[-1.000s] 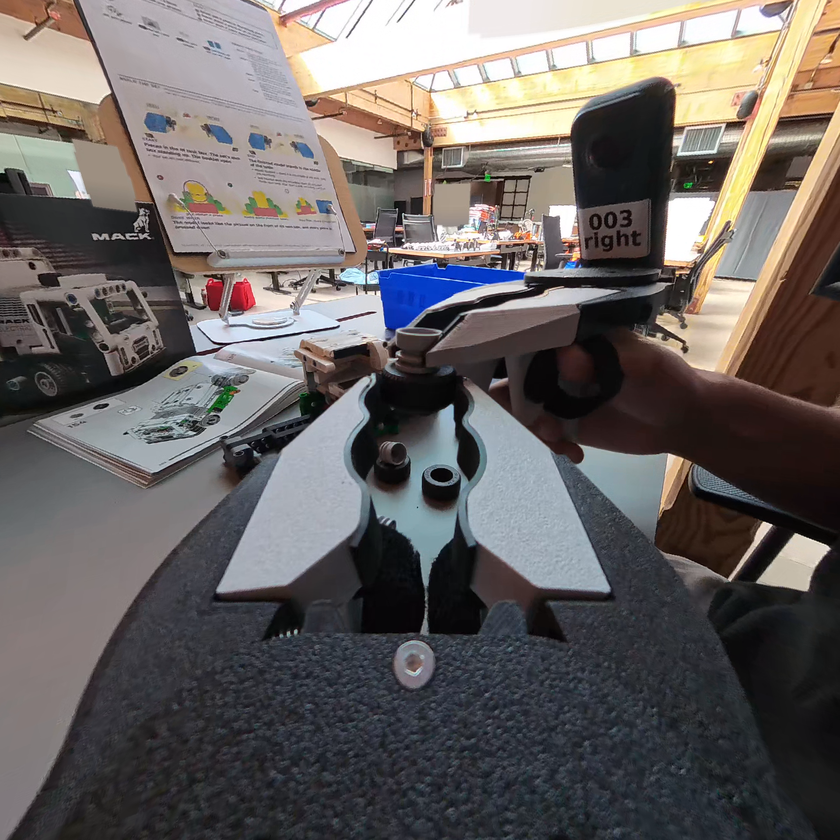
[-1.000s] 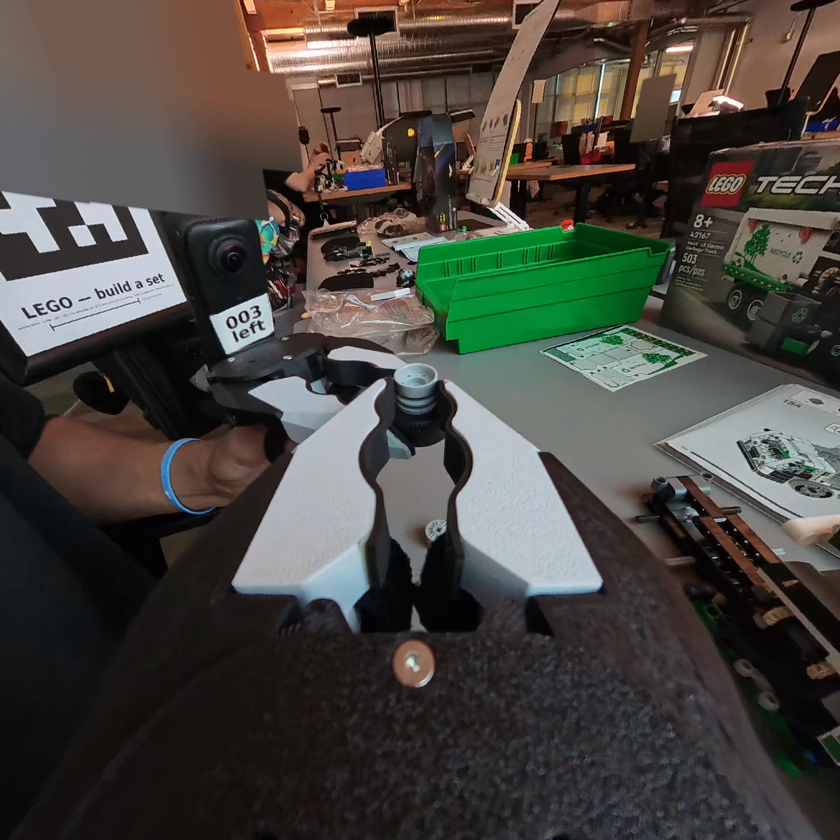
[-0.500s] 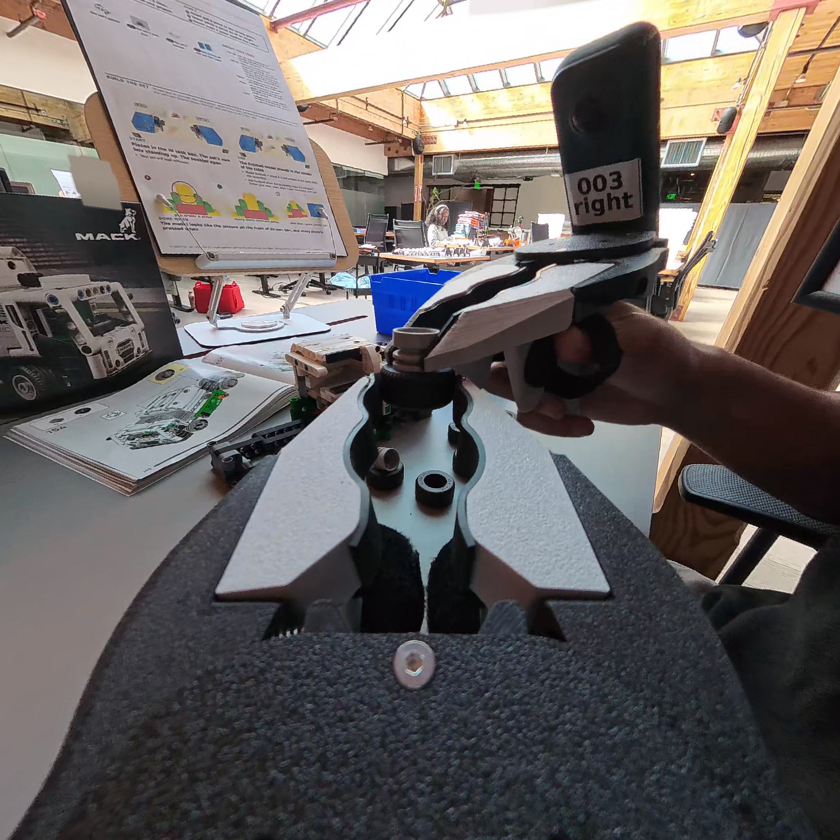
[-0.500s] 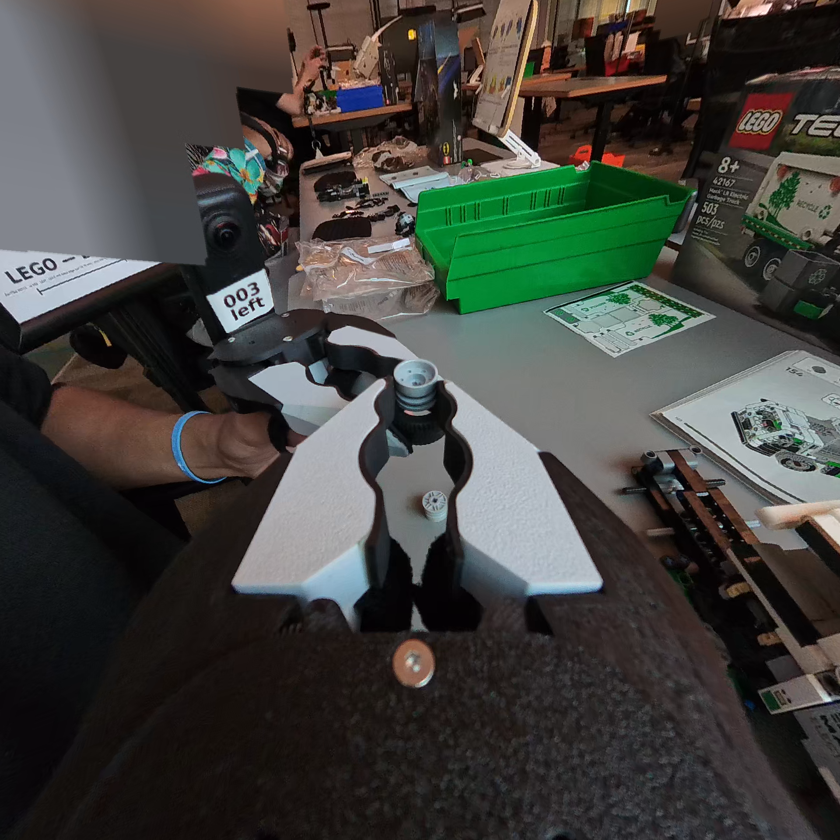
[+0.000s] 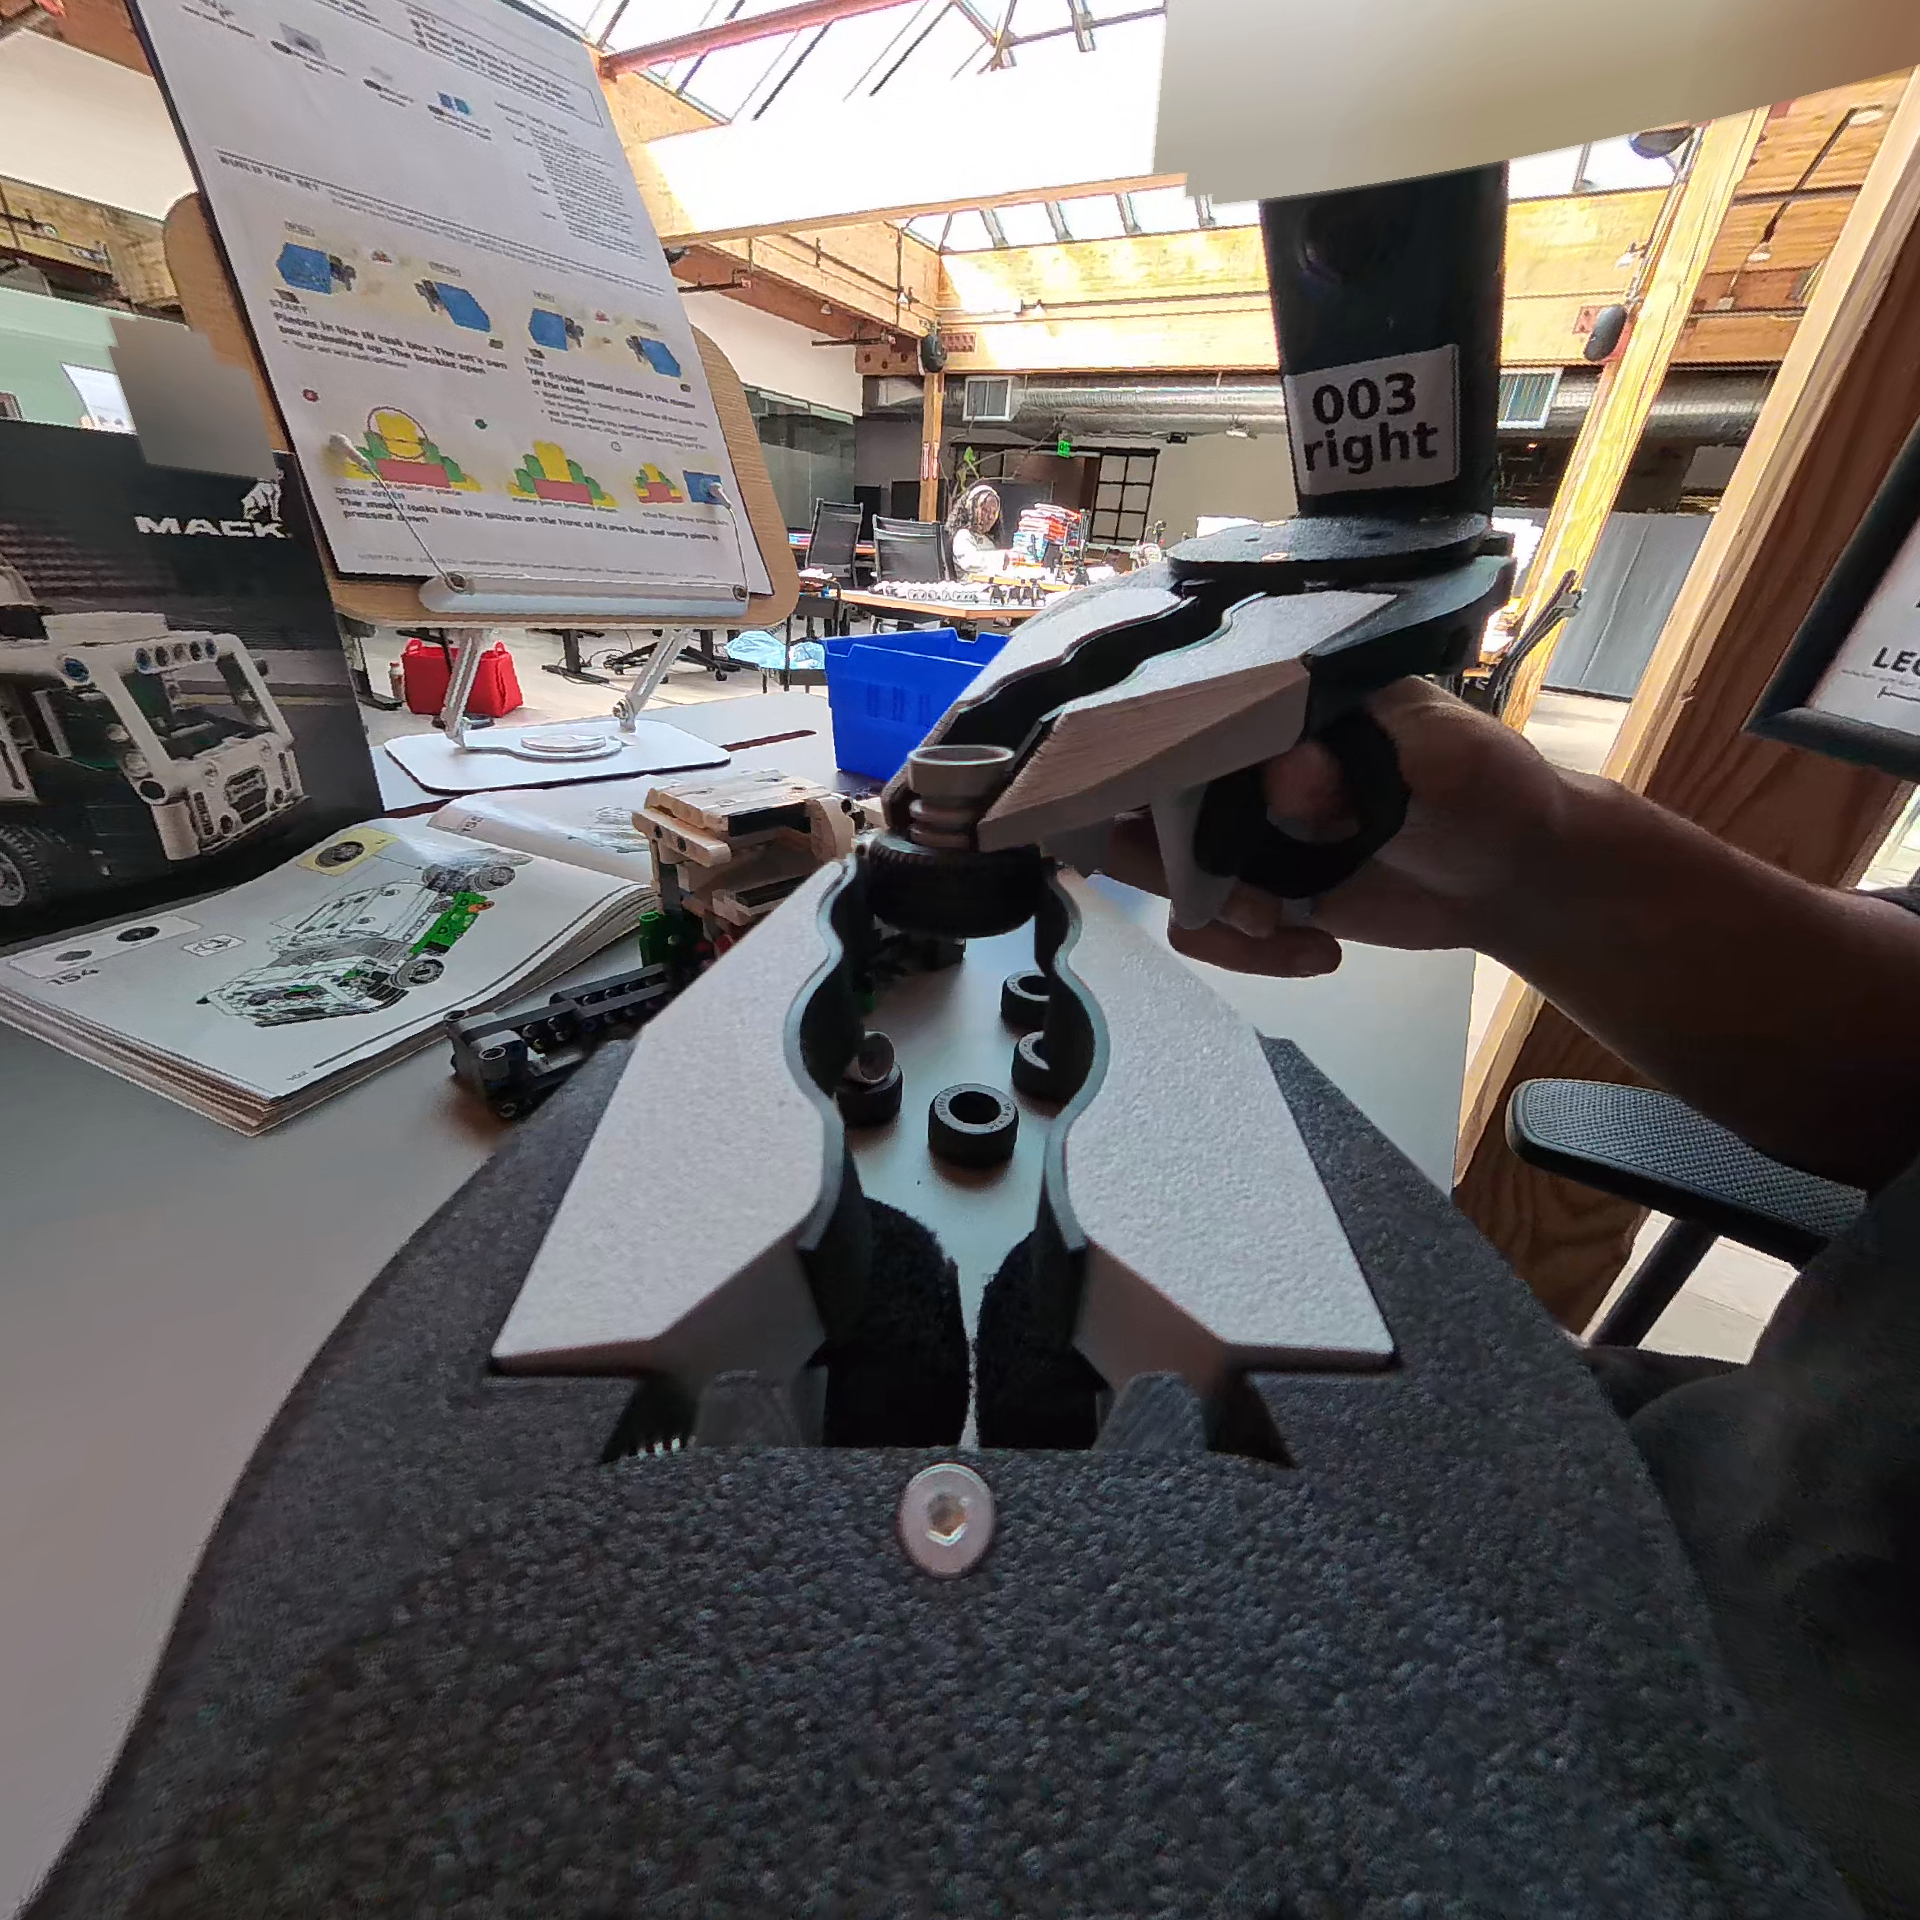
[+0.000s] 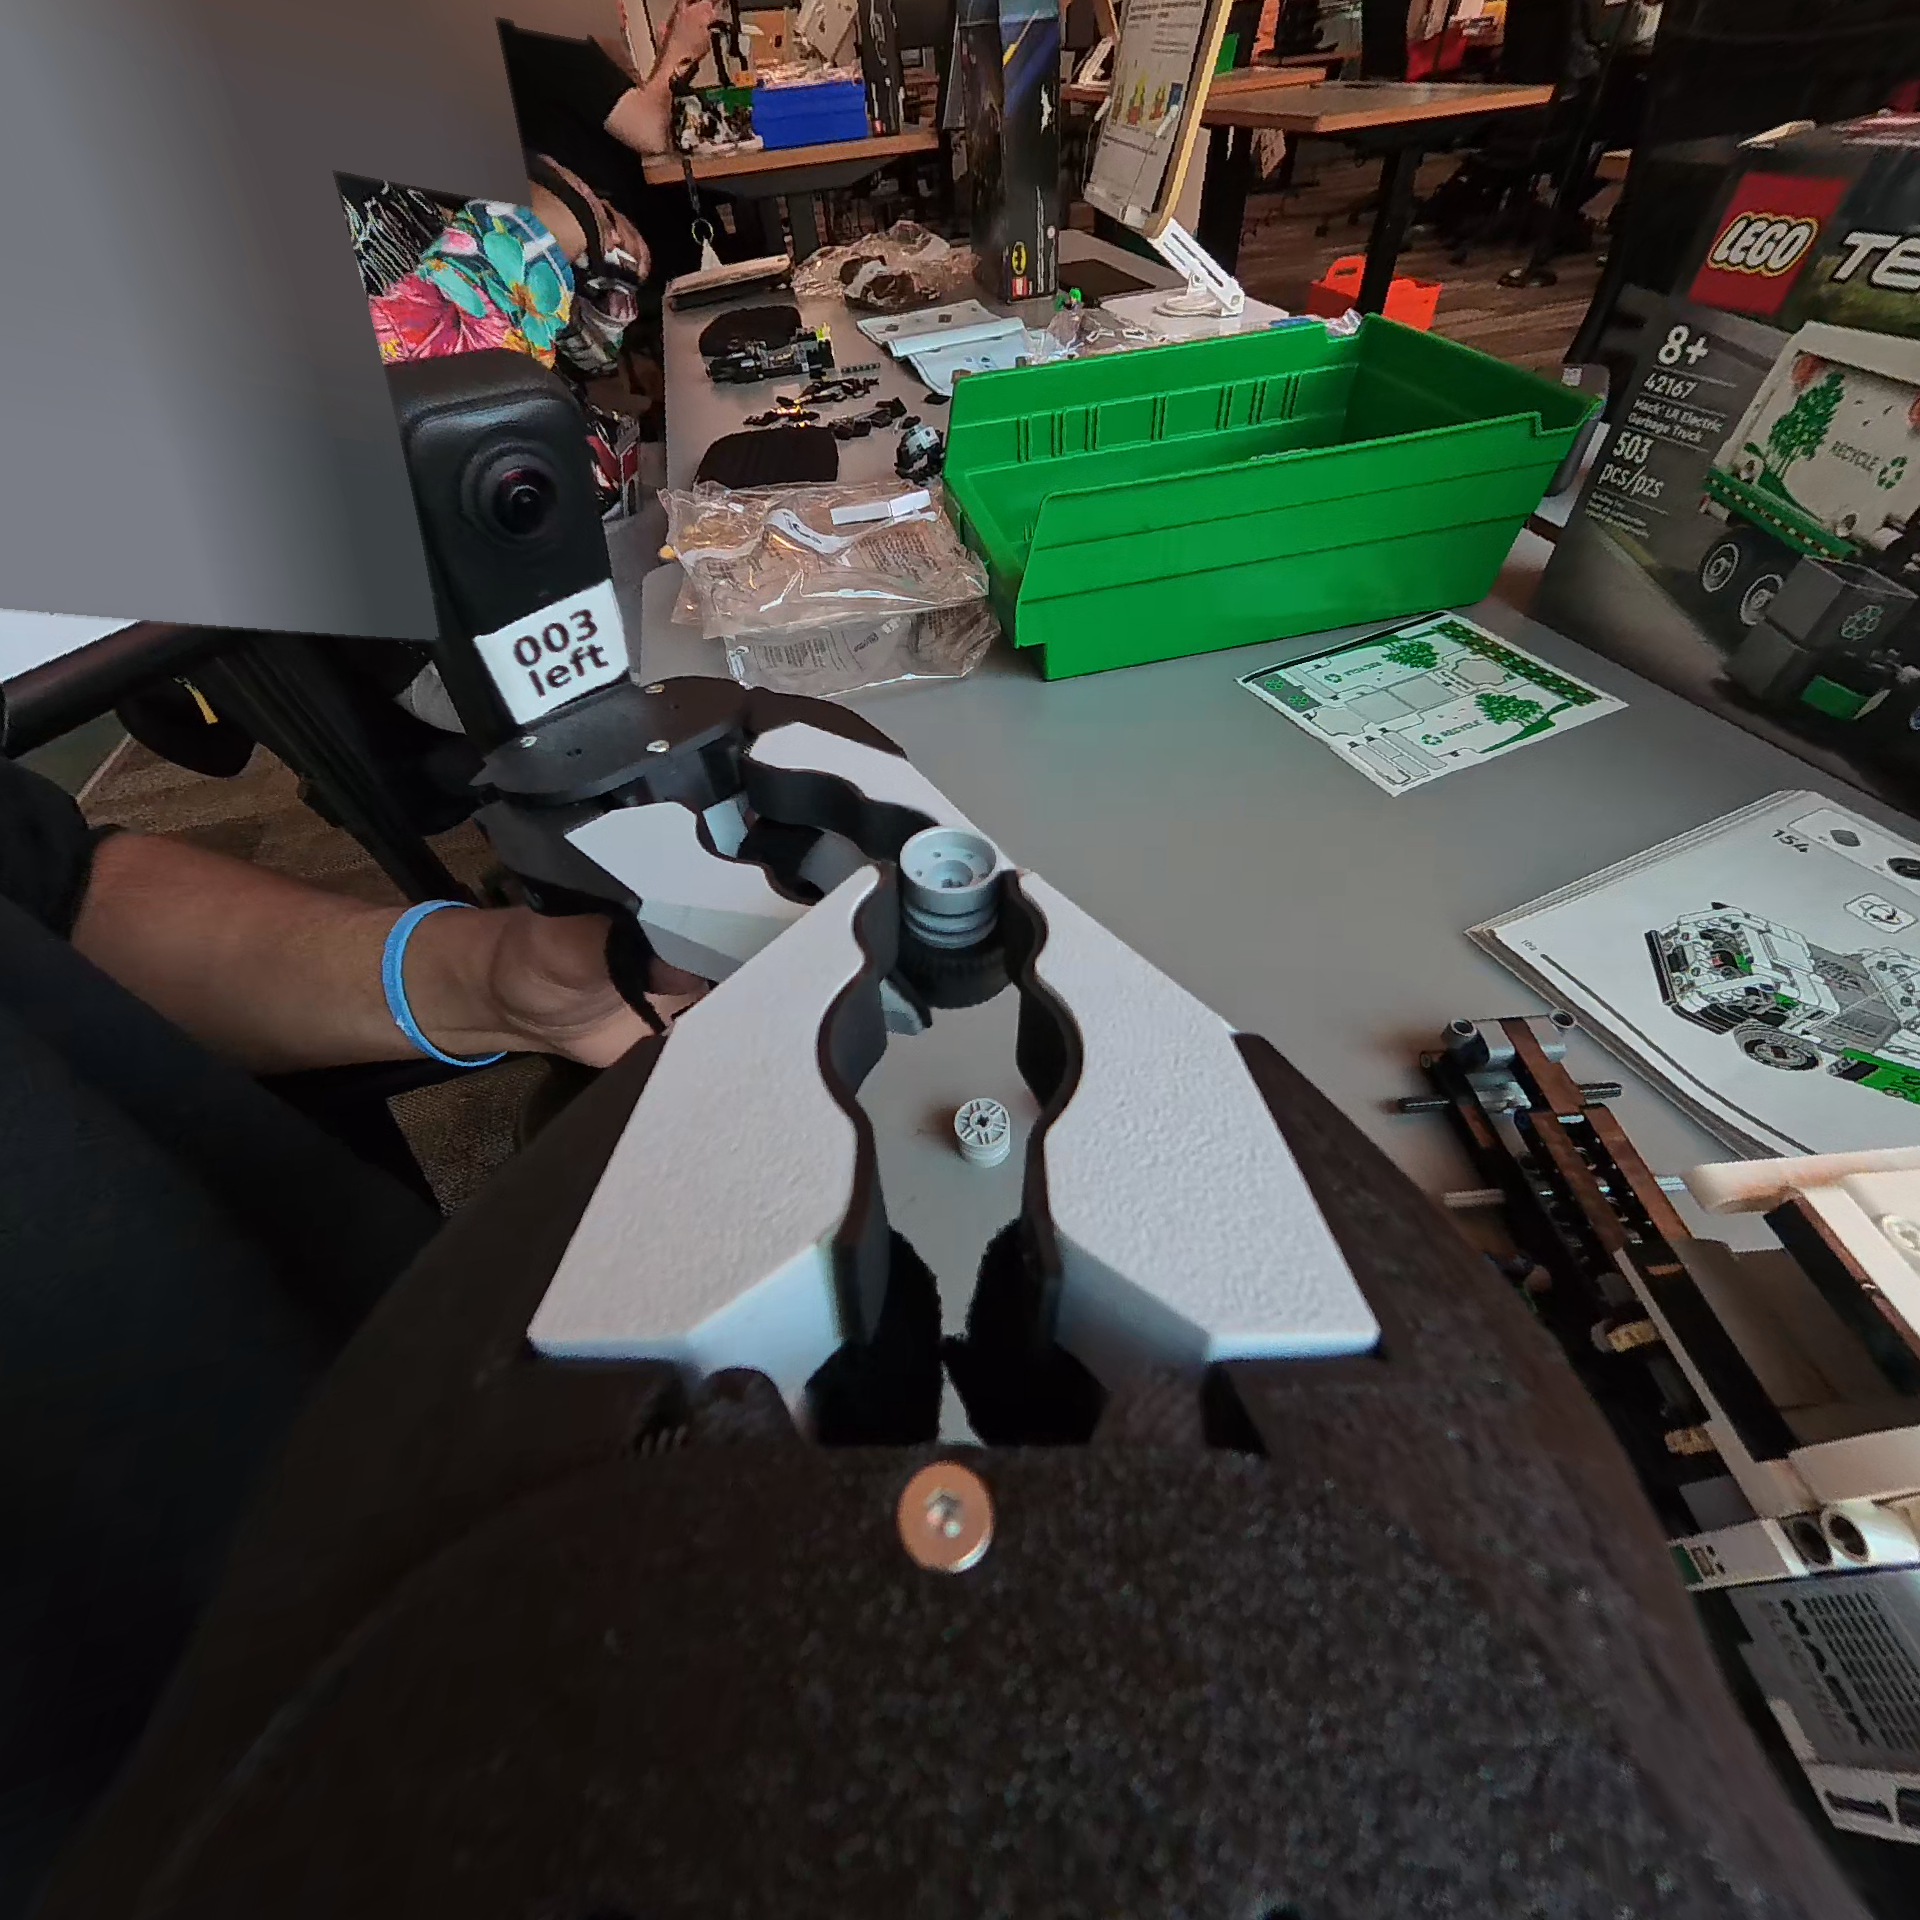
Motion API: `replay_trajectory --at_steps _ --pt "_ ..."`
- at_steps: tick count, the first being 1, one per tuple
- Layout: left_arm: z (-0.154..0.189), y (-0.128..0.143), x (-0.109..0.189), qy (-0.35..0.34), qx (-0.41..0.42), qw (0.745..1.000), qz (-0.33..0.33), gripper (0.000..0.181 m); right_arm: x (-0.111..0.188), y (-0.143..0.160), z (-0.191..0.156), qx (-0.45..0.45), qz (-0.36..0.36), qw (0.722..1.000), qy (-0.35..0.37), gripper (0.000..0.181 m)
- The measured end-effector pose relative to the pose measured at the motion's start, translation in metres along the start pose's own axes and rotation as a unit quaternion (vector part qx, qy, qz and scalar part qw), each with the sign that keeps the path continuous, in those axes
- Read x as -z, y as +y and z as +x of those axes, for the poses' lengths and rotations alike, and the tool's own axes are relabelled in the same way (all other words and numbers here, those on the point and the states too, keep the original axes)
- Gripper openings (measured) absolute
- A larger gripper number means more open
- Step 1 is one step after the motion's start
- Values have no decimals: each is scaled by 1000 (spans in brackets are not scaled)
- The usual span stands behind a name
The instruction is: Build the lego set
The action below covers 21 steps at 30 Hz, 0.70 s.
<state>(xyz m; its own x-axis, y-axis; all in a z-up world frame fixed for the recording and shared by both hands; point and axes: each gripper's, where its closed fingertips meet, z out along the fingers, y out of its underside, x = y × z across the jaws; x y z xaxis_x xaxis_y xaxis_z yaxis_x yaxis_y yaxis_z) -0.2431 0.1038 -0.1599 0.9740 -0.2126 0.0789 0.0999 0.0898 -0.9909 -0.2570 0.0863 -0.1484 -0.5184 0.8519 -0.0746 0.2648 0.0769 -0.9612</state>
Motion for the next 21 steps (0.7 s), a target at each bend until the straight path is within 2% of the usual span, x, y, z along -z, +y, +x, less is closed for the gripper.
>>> replay_trajectory --at_steps 9,14,17,19,21 --pt "1 -1 0 4 5 1000 2 29 -2 -1 -1 4 -2 1000 -3 21" --pt "-1 -2 1 1 9 1000 6 29 2 -9 -1 -3 11 1000 -7 33" --pt "-1 -2 2 -2 -4 1000 6 29 18 -21 11 -93 42 995 -8 40" --pt "0 -1 2 -8 -34 999 1 29 24 -18 14 -197 47 977 -62 56" --pt "5 -1 1 -10 -65 998 -1 29 21 -2 10 -294 11 947 -130 68"
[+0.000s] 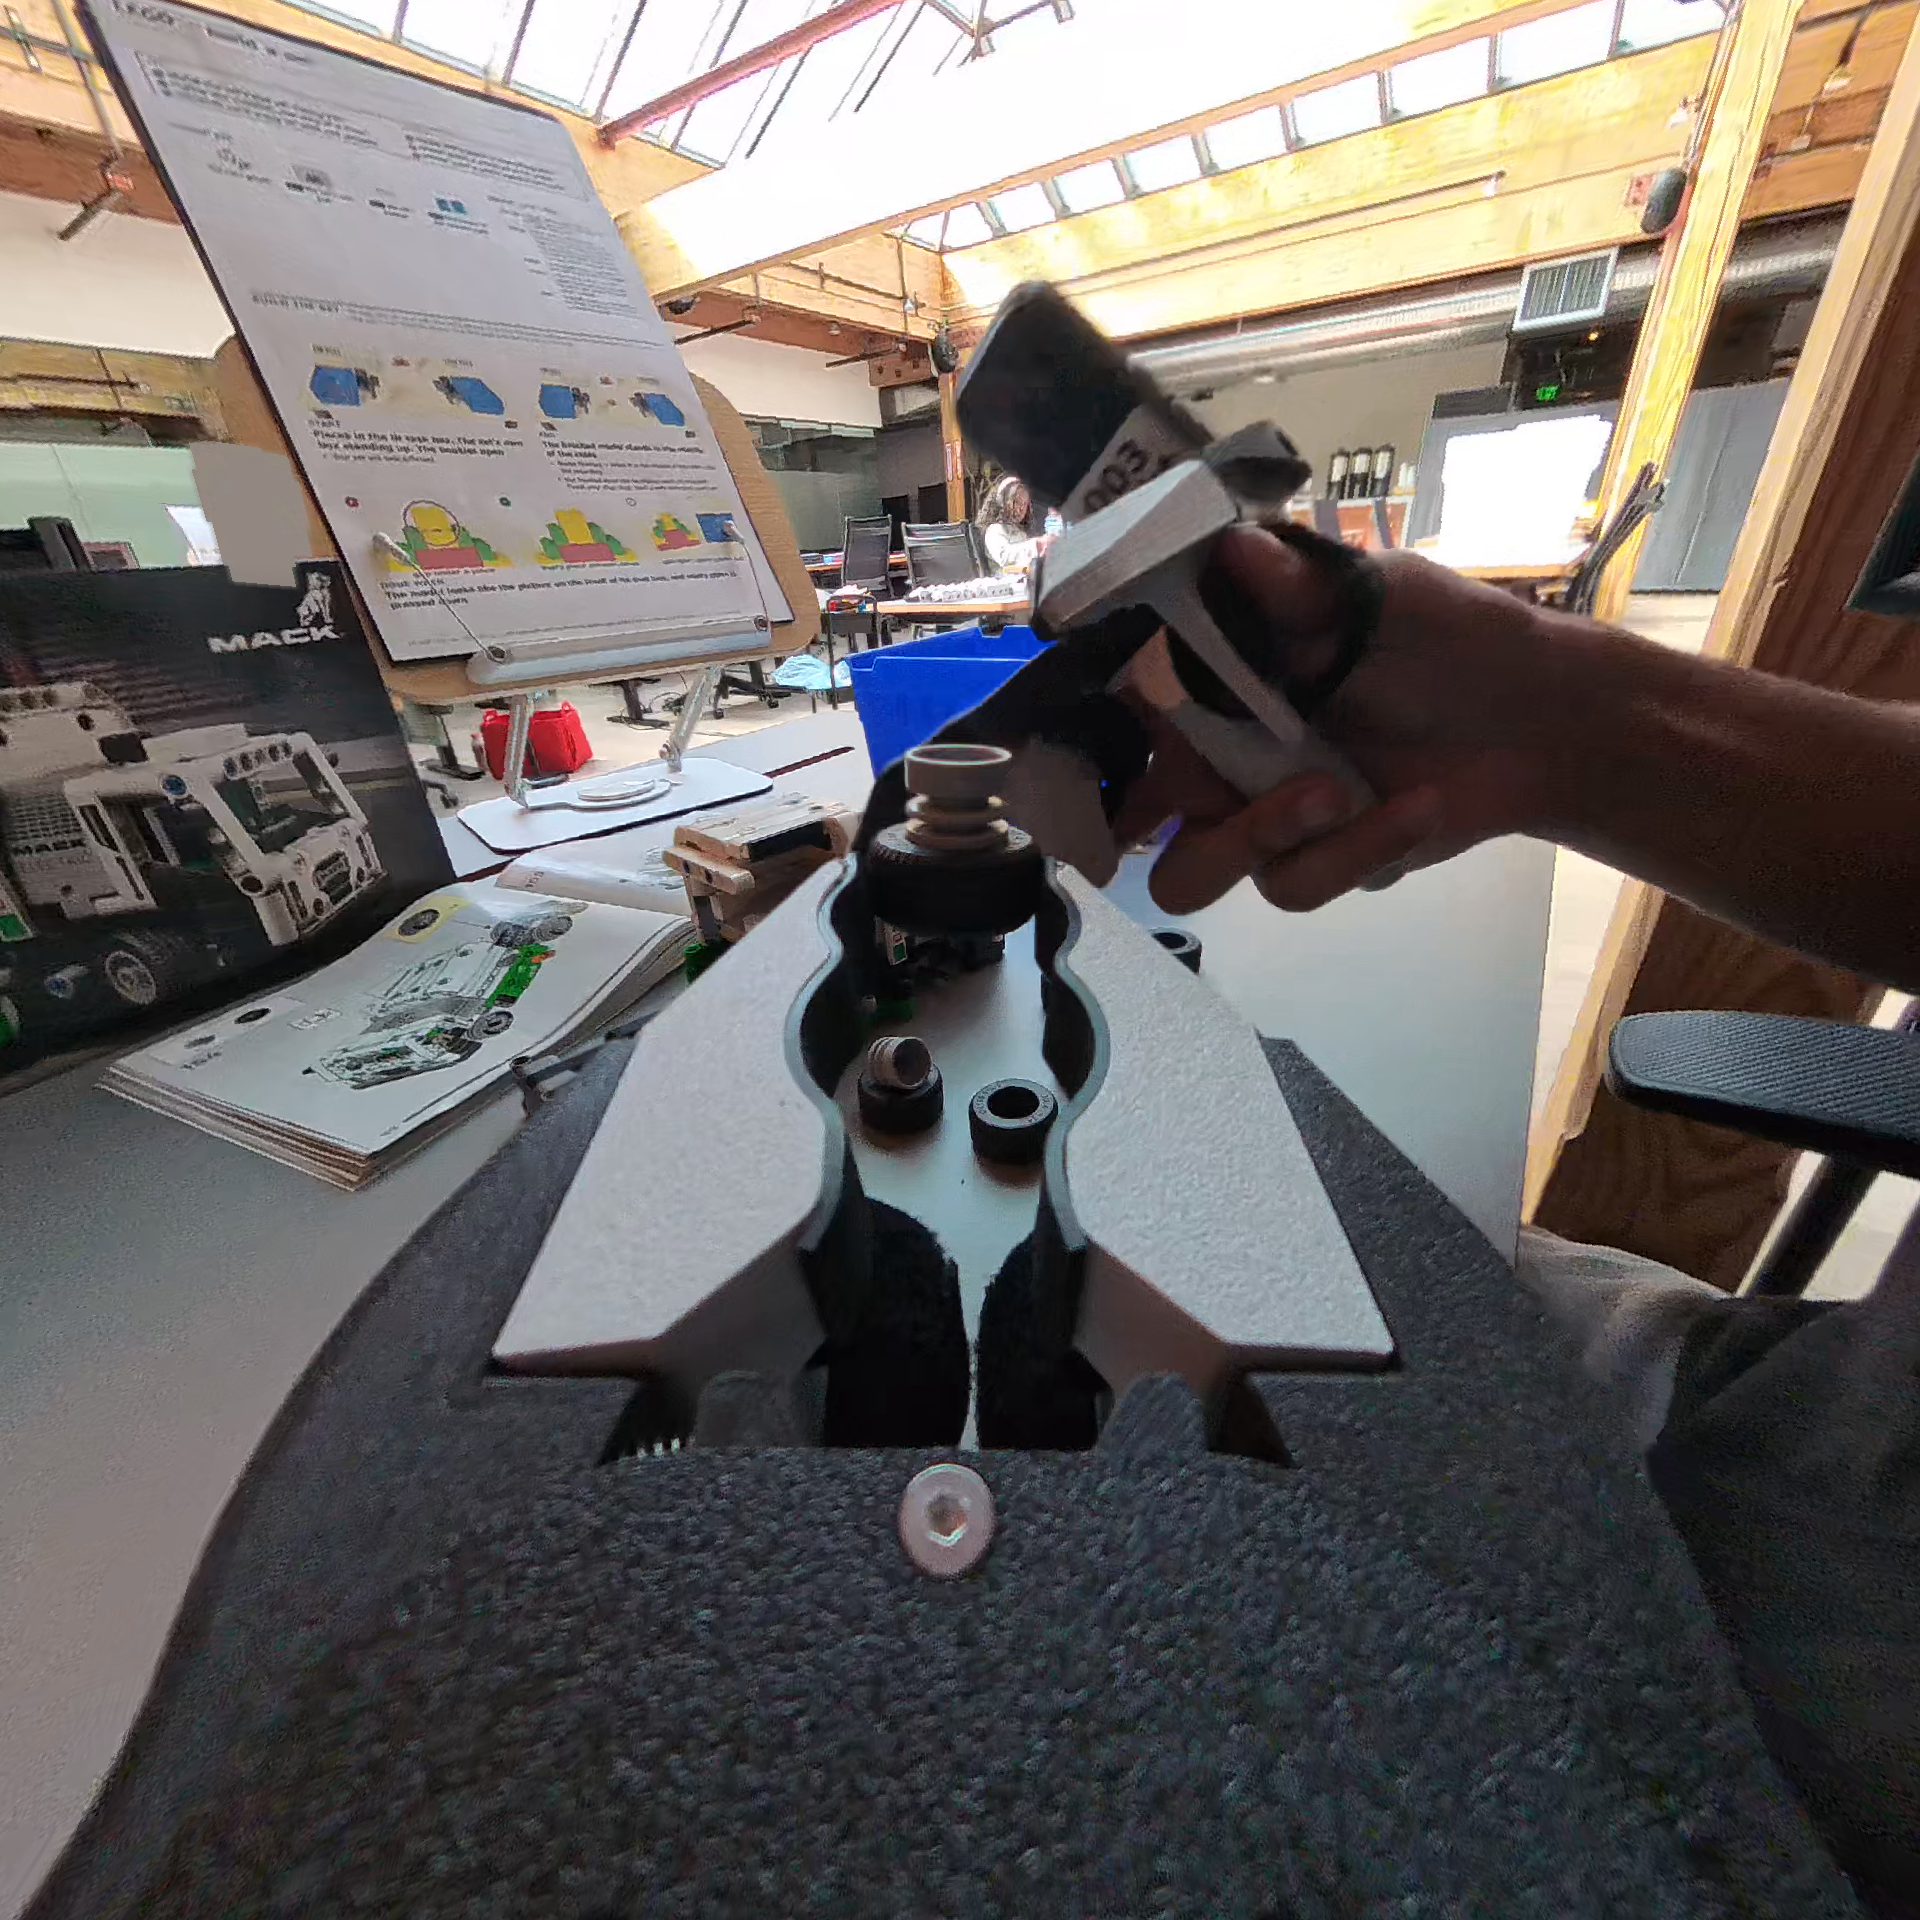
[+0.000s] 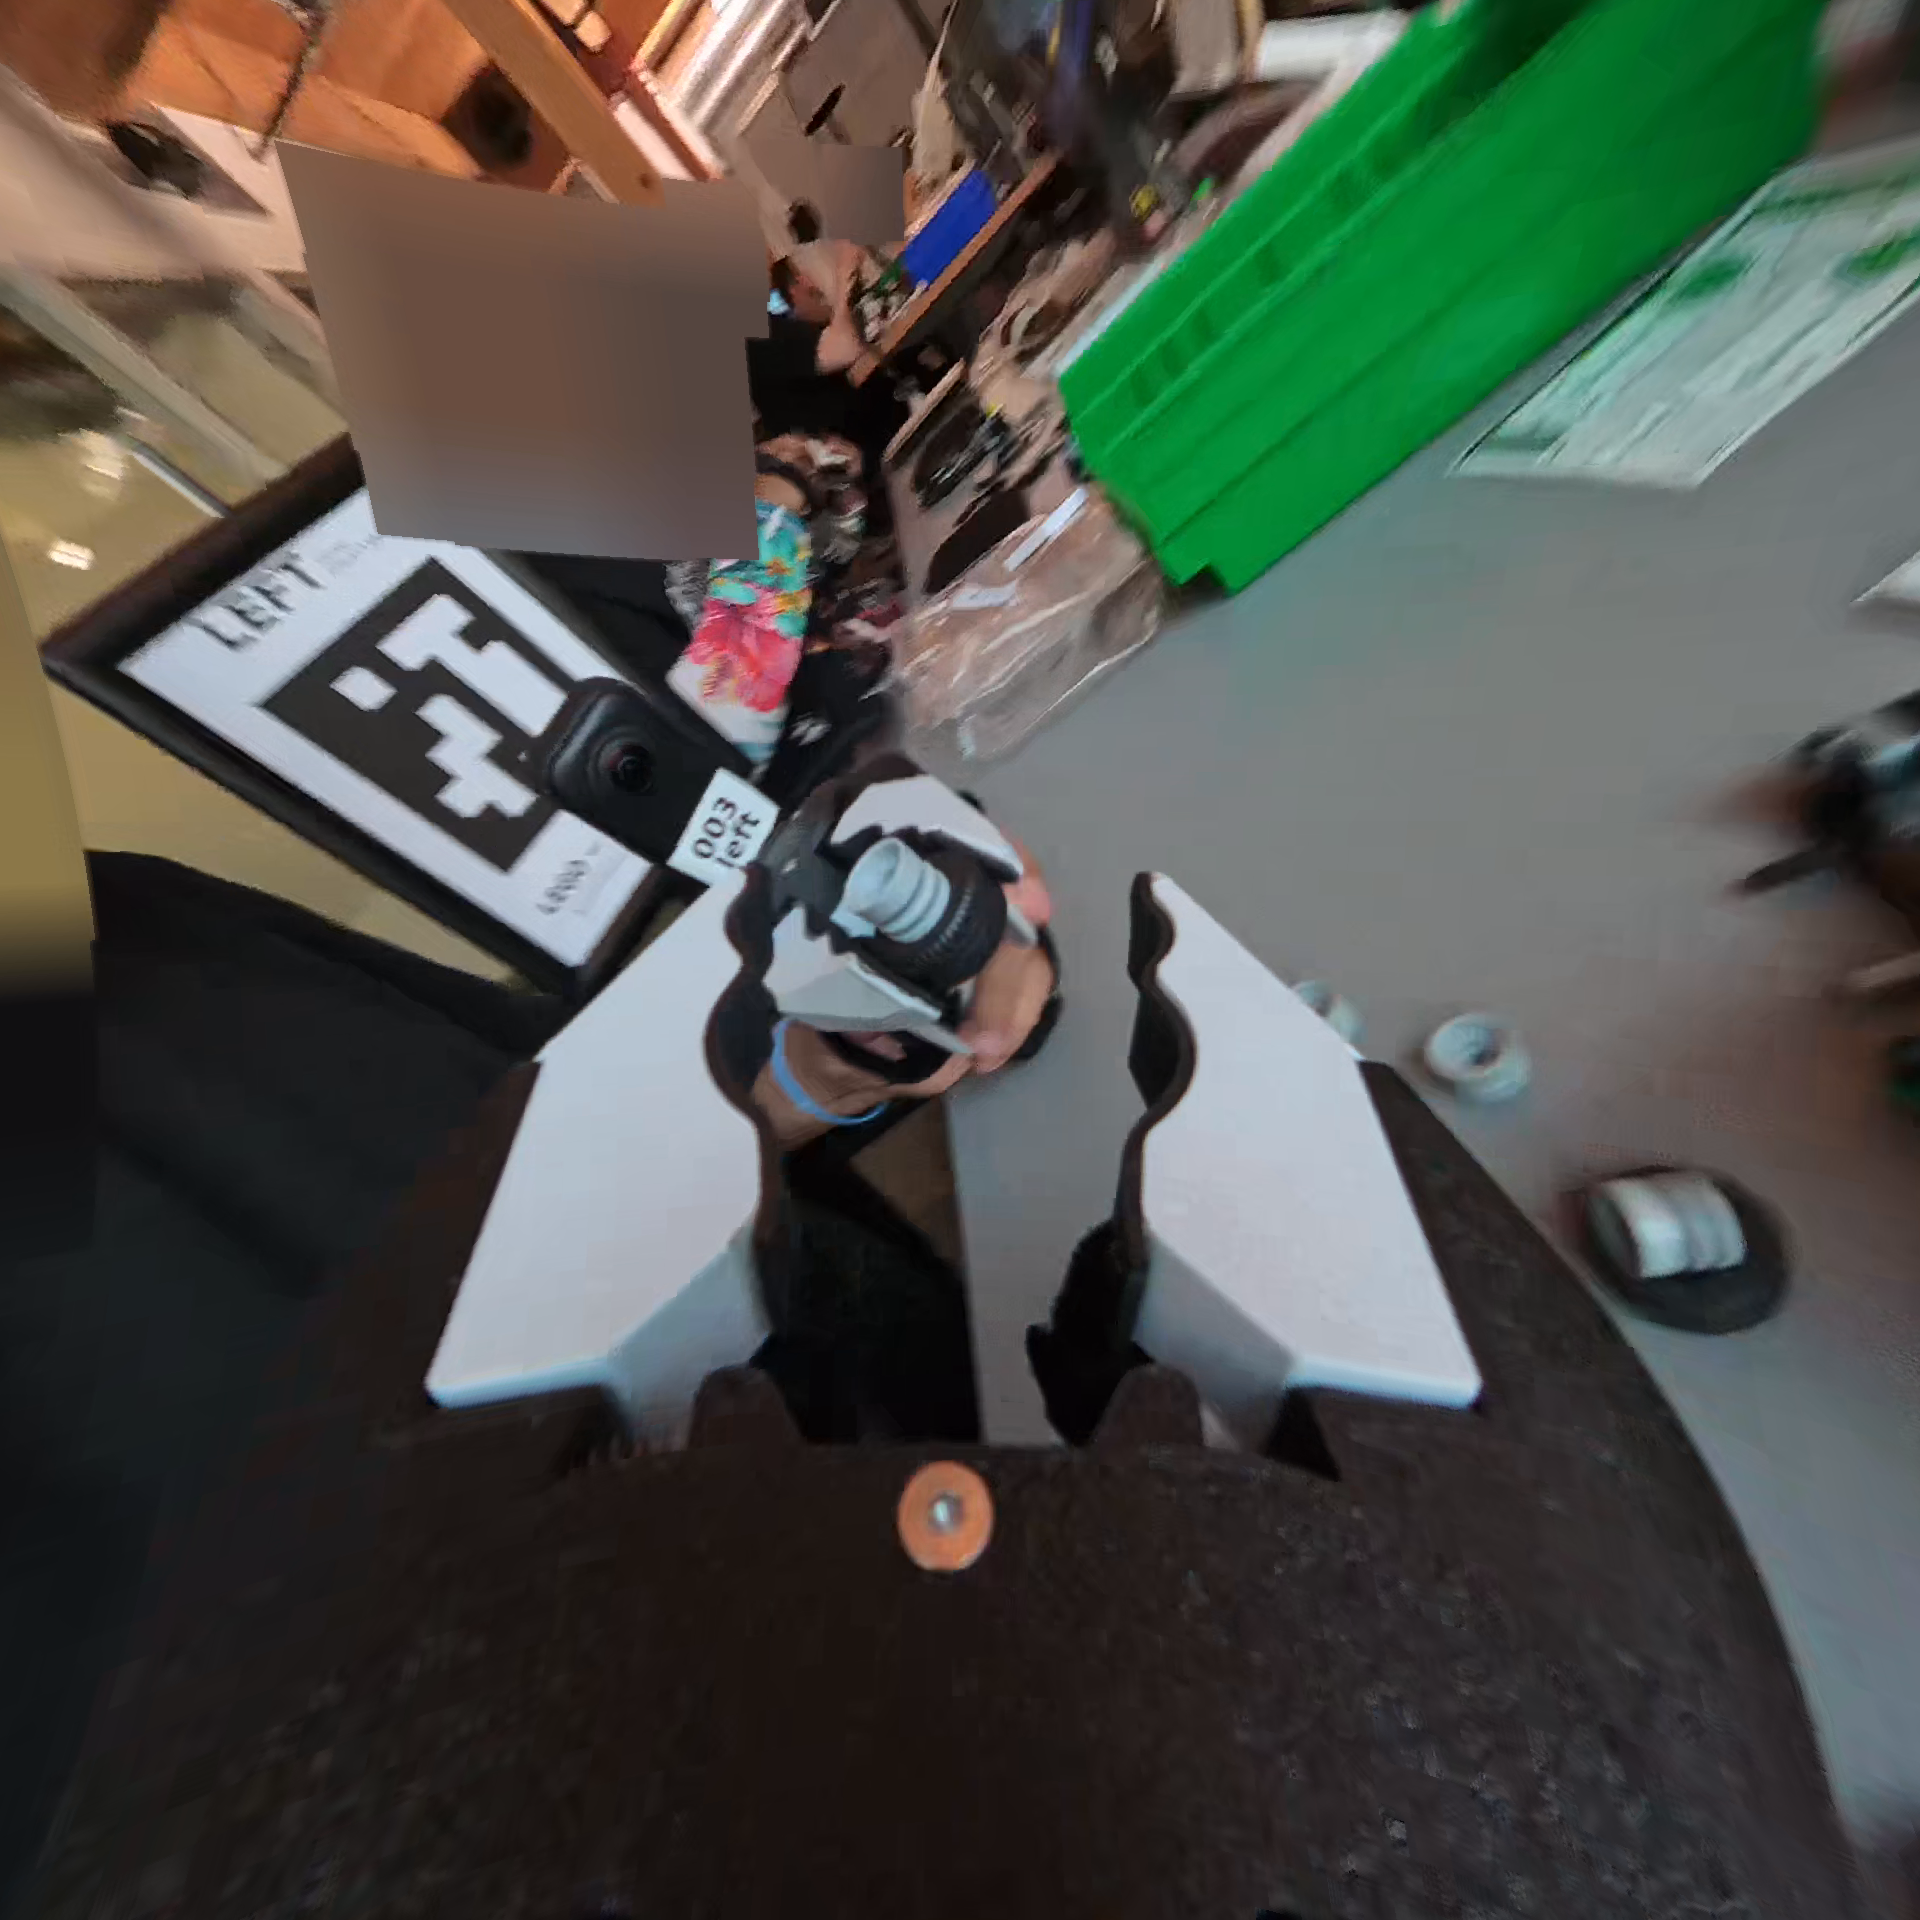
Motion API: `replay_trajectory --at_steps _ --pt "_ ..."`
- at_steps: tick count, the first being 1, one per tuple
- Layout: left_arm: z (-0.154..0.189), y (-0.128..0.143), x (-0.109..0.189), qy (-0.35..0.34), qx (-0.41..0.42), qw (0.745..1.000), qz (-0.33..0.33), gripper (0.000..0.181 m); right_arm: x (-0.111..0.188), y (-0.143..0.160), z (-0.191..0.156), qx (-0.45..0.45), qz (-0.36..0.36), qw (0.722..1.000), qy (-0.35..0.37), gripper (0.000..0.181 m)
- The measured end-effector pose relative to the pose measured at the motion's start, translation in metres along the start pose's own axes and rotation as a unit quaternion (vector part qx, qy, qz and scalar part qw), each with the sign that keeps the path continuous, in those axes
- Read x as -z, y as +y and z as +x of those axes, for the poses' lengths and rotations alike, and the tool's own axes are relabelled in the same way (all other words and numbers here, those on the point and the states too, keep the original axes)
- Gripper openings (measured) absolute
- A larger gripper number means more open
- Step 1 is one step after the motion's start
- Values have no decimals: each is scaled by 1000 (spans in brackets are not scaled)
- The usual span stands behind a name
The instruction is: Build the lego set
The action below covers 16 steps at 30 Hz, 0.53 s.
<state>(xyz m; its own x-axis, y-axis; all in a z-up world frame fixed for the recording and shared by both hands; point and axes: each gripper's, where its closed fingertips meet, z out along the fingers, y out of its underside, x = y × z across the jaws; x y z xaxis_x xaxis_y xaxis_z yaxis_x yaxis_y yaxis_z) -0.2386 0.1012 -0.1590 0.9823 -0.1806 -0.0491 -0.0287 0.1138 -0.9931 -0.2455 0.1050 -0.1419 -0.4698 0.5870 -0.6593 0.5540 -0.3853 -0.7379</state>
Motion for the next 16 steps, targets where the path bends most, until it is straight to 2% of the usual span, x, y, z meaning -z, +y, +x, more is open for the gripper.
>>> replay_trajectory --at_steps 3,5,11,14,16 --pt "10 2 -3 3 -49 999 -7 29 -6 15 -8 -138 -28 985 -99 66" --pt "16 4 -6 5 -69 998 -13 29 -8 19 -13 -197 -34 969 -146 62" --pt "18 4 -6 8 -64 998 -14 29 -12 31 -14 -218 -48 960 -169 43" --pt "18 4 -7 13 -53 998 -11 29 -11 28 -20 -242 -33 946 -214 33" --pt "20 3 -7 19 -48 999 -7 29 -10 28 -23 -257 -27 936 -238 33"
